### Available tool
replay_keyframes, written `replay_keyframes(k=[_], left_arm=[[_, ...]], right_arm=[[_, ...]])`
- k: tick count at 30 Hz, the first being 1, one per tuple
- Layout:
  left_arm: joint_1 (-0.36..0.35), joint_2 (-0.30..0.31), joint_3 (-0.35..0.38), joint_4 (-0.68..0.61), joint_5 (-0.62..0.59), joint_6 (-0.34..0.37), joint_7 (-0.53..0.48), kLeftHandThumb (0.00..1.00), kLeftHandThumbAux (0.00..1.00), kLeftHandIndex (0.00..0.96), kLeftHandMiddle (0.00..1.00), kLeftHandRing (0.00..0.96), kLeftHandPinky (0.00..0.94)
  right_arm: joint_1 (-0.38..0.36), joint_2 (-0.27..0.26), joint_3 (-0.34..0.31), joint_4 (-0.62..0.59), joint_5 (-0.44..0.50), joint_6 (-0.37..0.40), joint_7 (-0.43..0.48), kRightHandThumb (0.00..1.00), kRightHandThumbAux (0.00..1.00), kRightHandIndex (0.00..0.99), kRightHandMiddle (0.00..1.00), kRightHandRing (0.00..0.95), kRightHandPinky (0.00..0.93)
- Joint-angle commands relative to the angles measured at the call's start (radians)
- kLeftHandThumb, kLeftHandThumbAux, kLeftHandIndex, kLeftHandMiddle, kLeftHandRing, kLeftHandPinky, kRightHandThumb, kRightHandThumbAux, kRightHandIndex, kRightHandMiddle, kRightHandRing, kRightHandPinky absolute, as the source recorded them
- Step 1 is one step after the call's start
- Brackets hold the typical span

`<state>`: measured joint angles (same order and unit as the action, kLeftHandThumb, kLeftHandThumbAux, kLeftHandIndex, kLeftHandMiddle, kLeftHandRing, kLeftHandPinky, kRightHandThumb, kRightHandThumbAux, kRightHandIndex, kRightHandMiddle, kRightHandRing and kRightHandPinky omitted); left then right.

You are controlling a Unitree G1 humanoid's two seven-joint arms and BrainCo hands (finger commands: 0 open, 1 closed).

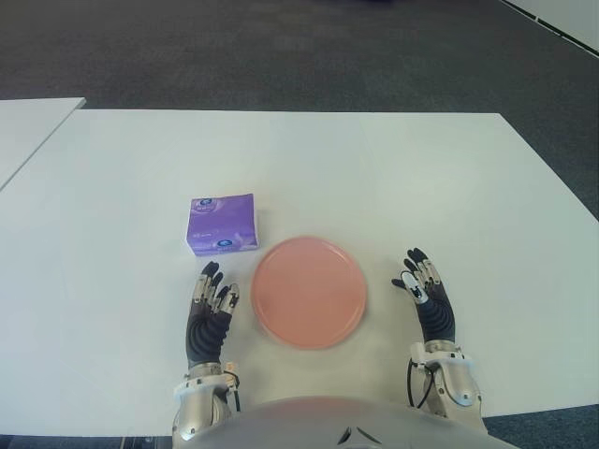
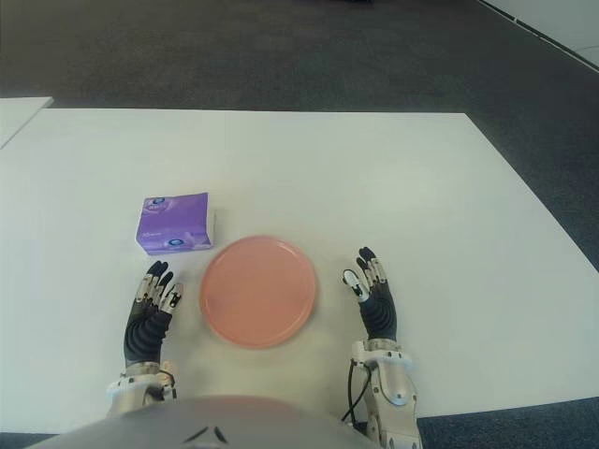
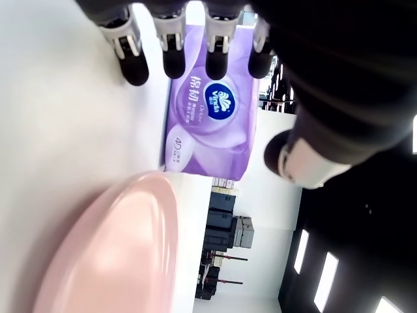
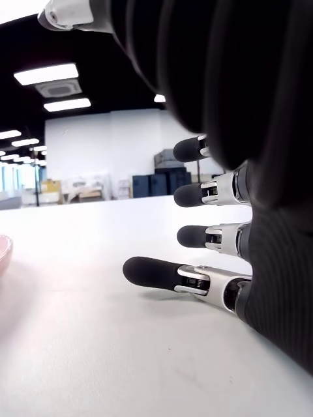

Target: Put the tissue paper into the plate.

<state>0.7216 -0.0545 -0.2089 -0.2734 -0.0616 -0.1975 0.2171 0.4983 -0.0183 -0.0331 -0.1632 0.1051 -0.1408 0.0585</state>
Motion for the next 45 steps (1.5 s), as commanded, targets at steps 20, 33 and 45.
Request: replay_keyframes(k=[20,33,45], left_arm=[[0.0,-0.03,-0.02,0.027,0.028,-0.009,-0.003,0.051,0.653,0.006,0.02,0.02,0.049],[-0.051,0.048,0.042,-0.078,0.718,-0.085,0.311,0.199,0.609,0.014,0.014,0.021,0.063],[-0.109,0.148,0.113,-0.143,1.145,0.035,0.48,0.314,0.421,0.05,0.052,0.039,0.049]], right_arm=[[0.013,0.009,-0.002,0.044,-0.012,0.051,-0.01,0.382,0.51,0.0,0.002,0.0,0.0],[0.01,0.016,-0.001,0.054,-0.003,0.045,-0.013,0.381,0.522,0.0,0.0,0.0,0.0],[0.001,0.017,0.005,0.057,-0.001,0.057,-0.011,0.415,0.504,0.0,0.0,0.0,0.0]])
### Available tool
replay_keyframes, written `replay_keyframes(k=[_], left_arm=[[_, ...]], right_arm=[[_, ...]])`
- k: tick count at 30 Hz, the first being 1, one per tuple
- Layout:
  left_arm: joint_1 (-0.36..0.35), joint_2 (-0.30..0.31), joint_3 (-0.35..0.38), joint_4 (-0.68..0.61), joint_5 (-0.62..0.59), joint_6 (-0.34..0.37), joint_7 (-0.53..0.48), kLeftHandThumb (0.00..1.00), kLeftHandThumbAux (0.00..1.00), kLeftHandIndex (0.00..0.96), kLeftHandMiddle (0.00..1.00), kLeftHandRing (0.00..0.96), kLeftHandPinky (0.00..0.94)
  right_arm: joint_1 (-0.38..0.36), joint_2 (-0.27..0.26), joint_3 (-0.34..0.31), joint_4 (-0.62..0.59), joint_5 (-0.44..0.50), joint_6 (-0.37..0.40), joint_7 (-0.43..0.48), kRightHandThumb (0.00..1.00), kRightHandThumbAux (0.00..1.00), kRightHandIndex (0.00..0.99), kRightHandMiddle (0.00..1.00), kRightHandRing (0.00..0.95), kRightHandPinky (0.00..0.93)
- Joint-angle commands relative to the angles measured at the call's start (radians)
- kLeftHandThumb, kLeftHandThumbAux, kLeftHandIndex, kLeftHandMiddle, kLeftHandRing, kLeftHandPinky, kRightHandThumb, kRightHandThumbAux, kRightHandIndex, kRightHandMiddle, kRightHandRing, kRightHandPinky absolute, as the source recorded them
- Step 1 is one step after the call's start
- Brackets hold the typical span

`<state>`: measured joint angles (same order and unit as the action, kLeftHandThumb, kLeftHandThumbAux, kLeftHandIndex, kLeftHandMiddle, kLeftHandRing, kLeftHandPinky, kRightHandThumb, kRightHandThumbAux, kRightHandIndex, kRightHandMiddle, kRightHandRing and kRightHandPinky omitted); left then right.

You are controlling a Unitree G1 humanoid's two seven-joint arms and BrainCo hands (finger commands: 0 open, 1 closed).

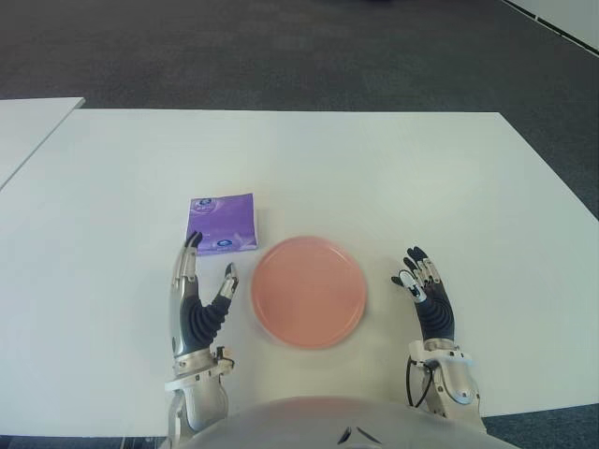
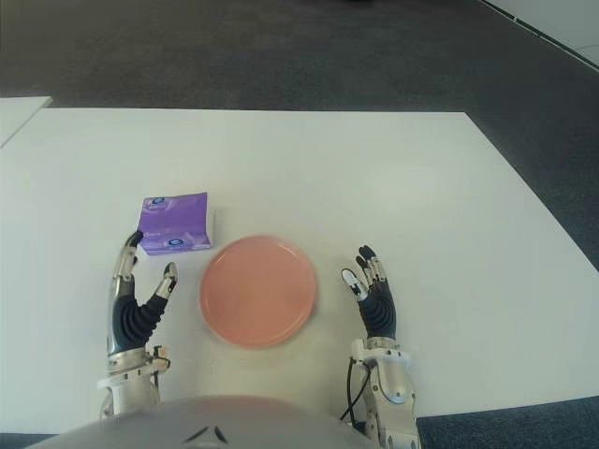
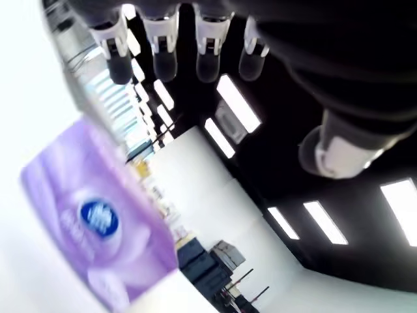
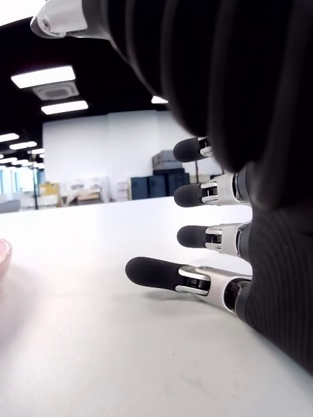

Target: Put the tissue paper into the plate.

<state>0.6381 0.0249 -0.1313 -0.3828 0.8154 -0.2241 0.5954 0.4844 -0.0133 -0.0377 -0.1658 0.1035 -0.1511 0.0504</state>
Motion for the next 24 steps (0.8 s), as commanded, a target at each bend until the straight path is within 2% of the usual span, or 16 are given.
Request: replay_keyframes(k=[1,5,11,18,24], left_arm=[[-0.029,0.074,0.037,-0.034,0.283,0.068,0.105,0.319,0.409,0.052,0.051,0.036,0.044],[-0.086,0.11,0.059,-0.037,0.376,0.142,0.061,0.322,0.378,0.058,0.045,0.021,0.018],[-0.167,0.163,0.073,0.01,0.445,0.238,-0.03,0.314,0.342,0.058,0.016,0.002,0.001],[-0.228,0.218,0.07,0.03,0.45,0.289,-0.117,0.312,0.299,0.042,0.001,0.0,0.0],[-0.348,0.263,0.061,0.106,0.424,0.301,-0.164,0.304,0.289,0.035,0.0,0.0,0.0]], right_arm=[[0.015,0.012,0.011,0.061,-0.002,0.066,-0.003,0.412,0.506,0.0,0.0,0.0,0.0],[0.014,0.008,0.011,0.068,-0.009,0.063,-0.003,0.396,0.498,0.0,0.0,0.0,0.0],[0.009,0.015,0.01,0.077,-0.003,0.057,-0.008,0.388,0.478,0.0,0.0,0.0,0.0],[0.0,0.0,0.004,0.085,0.009,0.069,0.009,0.393,0.452,0.0,0.0,0.0,0.0],[0.003,-0.01,0.004,0.101,-0.006,0.055,0.014,0.369,0.449,0.0,0.0,0.0,0.0]])
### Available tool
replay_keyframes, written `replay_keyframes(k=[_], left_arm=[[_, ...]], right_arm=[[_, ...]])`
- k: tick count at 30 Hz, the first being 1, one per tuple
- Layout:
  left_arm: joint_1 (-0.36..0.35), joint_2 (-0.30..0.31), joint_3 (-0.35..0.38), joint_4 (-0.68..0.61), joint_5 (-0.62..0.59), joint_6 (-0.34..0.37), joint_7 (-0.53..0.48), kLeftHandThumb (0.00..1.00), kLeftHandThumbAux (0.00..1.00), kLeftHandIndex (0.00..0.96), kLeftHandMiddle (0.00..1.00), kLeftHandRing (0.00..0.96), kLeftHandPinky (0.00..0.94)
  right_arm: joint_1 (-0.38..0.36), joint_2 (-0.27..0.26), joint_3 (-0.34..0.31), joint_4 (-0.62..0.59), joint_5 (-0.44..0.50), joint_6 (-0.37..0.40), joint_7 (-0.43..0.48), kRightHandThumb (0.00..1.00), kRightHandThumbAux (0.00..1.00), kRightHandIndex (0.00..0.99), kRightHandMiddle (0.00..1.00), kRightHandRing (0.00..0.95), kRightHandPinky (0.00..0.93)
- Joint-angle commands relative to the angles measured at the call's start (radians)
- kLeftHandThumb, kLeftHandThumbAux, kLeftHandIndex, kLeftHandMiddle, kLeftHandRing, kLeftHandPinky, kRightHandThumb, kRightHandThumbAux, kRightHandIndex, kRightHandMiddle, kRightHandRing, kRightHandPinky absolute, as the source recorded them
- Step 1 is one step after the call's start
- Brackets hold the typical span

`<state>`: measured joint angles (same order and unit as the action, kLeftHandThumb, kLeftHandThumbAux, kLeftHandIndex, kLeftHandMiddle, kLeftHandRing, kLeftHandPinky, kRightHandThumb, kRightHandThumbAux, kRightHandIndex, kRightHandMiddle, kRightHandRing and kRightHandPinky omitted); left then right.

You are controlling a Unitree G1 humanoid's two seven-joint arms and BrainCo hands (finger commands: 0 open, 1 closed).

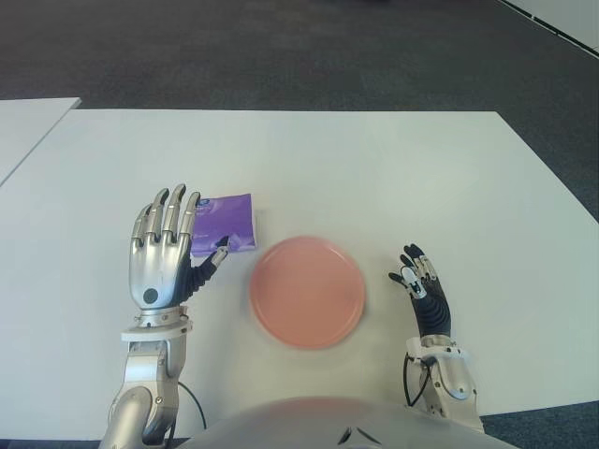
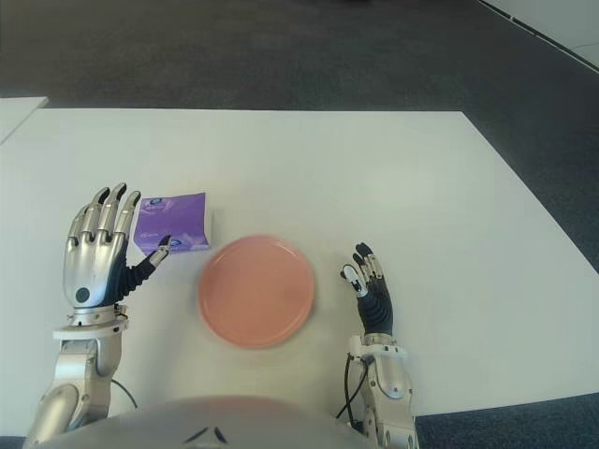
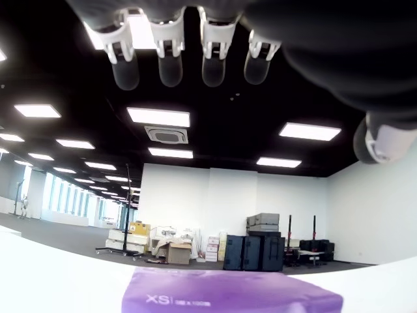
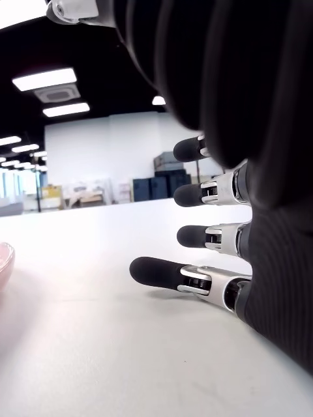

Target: Put the tissue paper into the plate.

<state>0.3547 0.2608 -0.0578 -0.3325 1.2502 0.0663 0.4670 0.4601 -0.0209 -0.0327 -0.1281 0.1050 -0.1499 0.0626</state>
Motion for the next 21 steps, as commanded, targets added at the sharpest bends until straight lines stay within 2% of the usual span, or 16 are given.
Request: replay_keyframes(k=[1,7,14,21], left_arm=[[-0.077,0.031,-0.015,0.068,-0.013,0.013,-0.036,0.303,0.289,0.035,0.0,0.0,0.0],[-0.148,0.063,-0.031,0.164,-0.03,0.014,-0.019,0.319,0.29,0.032,0.0,0.0,0.0],[-0.199,0.088,-0.046,0.234,-0.053,0.019,0.001,0.351,0.282,0.025,0.0,0.0,0.0],[-0.25,0.103,-0.071,0.328,-0.056,0.029,0.056,0.34,0.217,0.003,0.0,0.0,0.0]], right_arm=[[0.028,-0.003,-0.001,0.065,-0.007,0.051,0.002,0.363,0.451,0.0,0.0,0.0,0.0],[0.03,0.001,-0.002,0.077,-0.002,0.038,0.004,0.351,0.461,0.0,0.001,0.0,0.0],[0.031,-0.002,-0.001,0.079,-0.008,0.041,0.004,0.342,0.477,0.0,0.001,0.0,0.0],[0.031,-0.015,-0.011,0.096,-0.005,0.046,0.019,0.302,0.506,0.0,0.0,0.0,0.0]])
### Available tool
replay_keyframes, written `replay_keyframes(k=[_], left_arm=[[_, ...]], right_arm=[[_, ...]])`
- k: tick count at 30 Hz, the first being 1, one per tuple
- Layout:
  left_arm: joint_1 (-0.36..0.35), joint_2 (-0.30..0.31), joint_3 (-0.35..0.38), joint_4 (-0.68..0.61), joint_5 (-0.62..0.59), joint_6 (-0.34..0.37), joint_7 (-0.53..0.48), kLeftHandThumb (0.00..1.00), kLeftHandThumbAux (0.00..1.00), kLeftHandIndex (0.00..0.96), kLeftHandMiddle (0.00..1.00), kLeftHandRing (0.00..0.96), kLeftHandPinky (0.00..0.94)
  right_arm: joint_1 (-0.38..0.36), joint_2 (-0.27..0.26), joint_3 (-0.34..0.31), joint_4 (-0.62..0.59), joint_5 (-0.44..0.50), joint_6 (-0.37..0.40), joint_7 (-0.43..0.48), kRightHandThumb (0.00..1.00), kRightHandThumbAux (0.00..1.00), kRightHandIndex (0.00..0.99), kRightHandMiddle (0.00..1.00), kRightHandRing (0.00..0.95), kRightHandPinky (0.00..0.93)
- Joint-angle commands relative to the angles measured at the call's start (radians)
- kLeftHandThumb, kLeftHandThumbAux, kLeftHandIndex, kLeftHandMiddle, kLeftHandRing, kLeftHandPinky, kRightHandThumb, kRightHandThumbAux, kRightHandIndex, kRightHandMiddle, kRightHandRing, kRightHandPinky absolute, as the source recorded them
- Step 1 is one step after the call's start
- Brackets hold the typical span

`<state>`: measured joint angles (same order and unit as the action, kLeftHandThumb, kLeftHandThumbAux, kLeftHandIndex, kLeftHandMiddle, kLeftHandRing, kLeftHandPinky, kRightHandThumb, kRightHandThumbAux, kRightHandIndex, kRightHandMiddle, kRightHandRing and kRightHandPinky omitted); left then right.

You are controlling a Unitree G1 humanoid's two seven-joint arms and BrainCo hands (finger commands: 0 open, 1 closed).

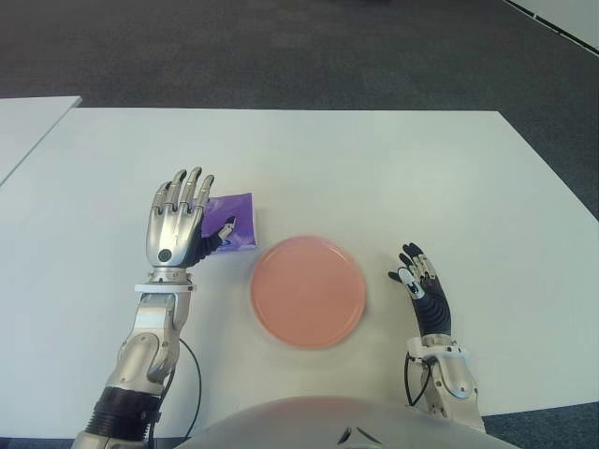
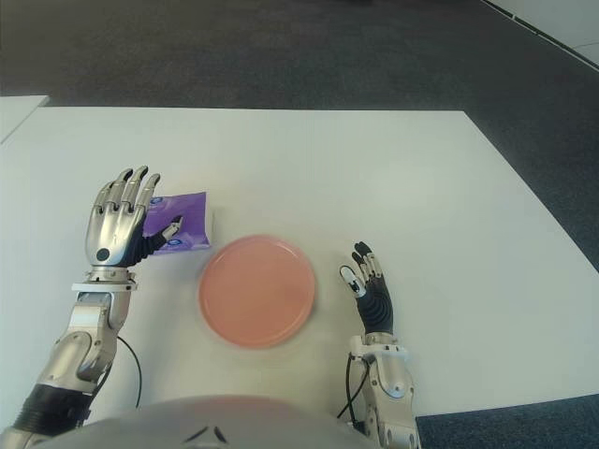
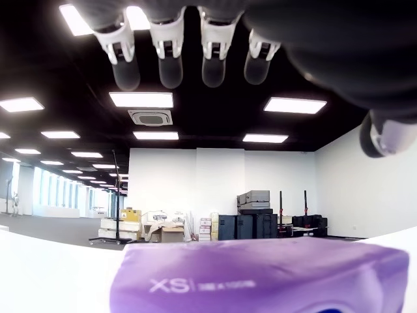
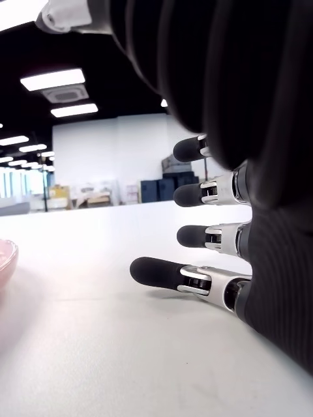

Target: Put the tissue paper into the plate.

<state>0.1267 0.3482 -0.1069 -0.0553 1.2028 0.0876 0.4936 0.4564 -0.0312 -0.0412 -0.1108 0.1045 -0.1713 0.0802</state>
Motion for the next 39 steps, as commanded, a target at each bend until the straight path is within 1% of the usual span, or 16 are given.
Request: replay_keyframes(k=[1,10,14,23,30,39], left_arm=[[-0.026,0.017,-0.025,0.056,-0.011,0.01,0.035,0.336,0.209,0.002,0.0,0.0,0.0],[-0.057,0.023,-0.058,0.096,-0.029,0.03,0.052,0.307,0.121,0.0,0.0,0.0,0.0],[-0.063,0.028,-0.074,0.101,-0.032,0.03,0.054,0.295,0.105,0.0,0.0,0.0,0.0],[-0.072,0.033,-0.101,0.092,-0.046,0.032,0.046,0.288,0.082,0.0,0.0,0.0,0.0],[-0.073,0.035,-0.12,0.088,-0.054,0.042,0.039,0.287,0.073,0.0,0.0,0.0,0.0],[-0.08,0.033,-0.129,0.104,-0.068,0.038,0.063,0.28,0.07,0.0,0.0,0.0,0.0]], right_arm=[[0.034,-0.006,-0.003,0.082,-0.006,0.067,0.002,0.297,0.509,0.0,0.0,0.0,0.0],[0.019,-0.006,-0.01,0.108,-0.008,0.057,0.003,0.293,0.499,0.0,0.0,0.0,0.0],[0.009,-0.006,-0.006,0.117,-0.027,0.051,-0.008,0.285,0.496,0.0,0.0,0.0,0.0],[0.008,0.001,-0.001,0.107,-0.039,0.047,-0.016,0.318,0.478,0.0,0.0,0.0,0.0],[0.007,0.017,-0.013,0.108,0.007,0.047,-0.005,0.353,0.46,0.0,0.0,0.0,0.0],[-0.008,0.02,-0.02,0.12,0.041,0.052,0.019,0.407,0.446,0.0,0.0,0.0,0.0]])
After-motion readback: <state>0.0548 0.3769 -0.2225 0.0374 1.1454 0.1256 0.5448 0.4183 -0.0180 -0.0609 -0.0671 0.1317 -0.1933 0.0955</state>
